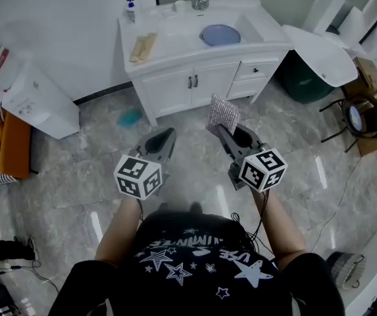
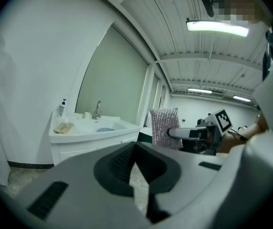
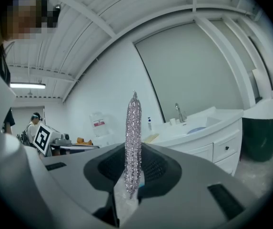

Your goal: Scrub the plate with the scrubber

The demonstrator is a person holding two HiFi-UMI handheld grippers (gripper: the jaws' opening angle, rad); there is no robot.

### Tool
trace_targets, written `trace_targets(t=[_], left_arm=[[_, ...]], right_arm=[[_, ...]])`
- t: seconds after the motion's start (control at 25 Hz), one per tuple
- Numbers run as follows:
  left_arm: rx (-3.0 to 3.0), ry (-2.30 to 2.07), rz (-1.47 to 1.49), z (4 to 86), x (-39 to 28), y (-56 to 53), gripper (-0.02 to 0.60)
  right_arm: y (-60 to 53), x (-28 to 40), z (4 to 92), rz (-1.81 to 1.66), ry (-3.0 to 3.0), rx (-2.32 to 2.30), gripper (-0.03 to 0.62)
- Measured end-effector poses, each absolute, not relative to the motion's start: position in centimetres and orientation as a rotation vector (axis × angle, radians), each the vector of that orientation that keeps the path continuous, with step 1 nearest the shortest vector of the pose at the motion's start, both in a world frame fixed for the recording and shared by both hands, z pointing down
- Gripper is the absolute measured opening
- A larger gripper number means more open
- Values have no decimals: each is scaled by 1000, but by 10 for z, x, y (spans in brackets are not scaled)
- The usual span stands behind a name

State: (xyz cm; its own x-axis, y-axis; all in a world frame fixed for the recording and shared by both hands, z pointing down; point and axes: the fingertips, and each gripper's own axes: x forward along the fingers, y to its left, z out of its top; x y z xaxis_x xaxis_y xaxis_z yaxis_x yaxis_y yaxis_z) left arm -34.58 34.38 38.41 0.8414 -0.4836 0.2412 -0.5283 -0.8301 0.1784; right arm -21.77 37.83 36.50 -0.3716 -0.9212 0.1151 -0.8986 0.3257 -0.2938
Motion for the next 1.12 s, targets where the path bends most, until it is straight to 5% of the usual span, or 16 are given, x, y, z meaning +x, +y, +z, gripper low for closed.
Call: trace_targets(t=[0.56, 1.12], left_arm=[[2743, -780, 277, 402, -308, 317, 17], [2710, -696, 235, 417, -253, 173, 17]], right_arm=[[361, -158, 382, -590, 2359, -1730, 83], [244, -91, 403, -642, 2334, -1866, 83]])
